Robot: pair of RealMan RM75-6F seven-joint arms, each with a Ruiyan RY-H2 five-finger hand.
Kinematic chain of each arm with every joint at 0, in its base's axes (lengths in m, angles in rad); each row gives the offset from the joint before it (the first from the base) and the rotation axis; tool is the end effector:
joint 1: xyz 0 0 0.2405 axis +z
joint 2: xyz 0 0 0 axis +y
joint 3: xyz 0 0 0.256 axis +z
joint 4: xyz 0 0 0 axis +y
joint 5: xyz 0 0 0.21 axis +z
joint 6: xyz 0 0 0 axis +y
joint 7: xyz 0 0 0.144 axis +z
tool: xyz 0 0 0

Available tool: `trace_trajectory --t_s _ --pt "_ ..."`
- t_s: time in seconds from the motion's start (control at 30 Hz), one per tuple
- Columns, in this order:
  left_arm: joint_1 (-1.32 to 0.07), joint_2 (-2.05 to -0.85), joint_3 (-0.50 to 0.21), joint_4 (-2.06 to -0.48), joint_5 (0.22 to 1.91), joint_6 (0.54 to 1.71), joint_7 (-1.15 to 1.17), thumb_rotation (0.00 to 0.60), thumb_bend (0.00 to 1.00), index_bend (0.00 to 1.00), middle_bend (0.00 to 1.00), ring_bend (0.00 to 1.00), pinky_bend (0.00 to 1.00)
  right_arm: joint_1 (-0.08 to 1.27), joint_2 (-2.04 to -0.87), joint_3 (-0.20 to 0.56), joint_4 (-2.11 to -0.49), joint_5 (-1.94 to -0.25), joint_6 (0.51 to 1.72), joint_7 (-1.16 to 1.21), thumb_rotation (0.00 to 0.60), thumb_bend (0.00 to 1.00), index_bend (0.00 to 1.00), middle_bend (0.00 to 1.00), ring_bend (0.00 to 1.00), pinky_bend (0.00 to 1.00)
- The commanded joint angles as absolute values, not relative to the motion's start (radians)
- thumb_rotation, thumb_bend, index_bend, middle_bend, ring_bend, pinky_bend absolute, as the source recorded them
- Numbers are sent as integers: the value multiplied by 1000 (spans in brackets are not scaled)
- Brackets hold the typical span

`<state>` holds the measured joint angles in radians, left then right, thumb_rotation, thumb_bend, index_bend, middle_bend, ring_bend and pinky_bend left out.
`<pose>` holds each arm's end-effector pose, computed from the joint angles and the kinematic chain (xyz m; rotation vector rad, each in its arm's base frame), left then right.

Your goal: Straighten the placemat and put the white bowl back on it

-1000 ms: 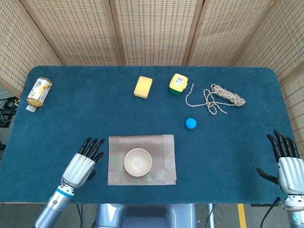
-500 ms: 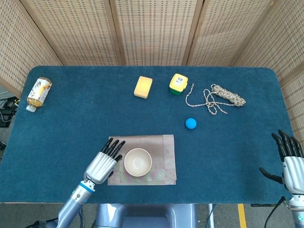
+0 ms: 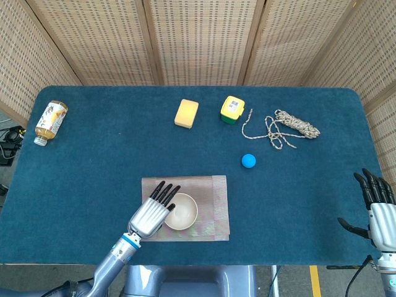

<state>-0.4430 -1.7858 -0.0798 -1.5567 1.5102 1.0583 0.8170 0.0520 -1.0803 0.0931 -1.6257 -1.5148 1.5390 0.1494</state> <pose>-0.1211 0.2204 -0.0800 -2.0647 -0.5310 -0.9056 -0.3080 -0.1793 0.1826 1.2848 -0.9340 1.0520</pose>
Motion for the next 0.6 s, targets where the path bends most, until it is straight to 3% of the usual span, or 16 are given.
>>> trace_trajectory --t_s 0.03,0.27,0.6 --pt "-452 -1801 -76 -1543 1502 1053 825 600 165 469 0 0 0 52 -1081 93 -1626 -1515 1540 149 600 139 0 0 0 0" --pt "-464 -1832 -68 -1501 1498 1066 831 600 369 513 0 0 0 53 -1080 92 -1627 -1515 1536 153 600 140 0 0 0 0" --pt "-464 -1813 -56 -1469 1504 1117 782 600 416 571 0 0 0 52 -1076 91 -1629 -1515 1536 158 600 138 0 0 0 0"
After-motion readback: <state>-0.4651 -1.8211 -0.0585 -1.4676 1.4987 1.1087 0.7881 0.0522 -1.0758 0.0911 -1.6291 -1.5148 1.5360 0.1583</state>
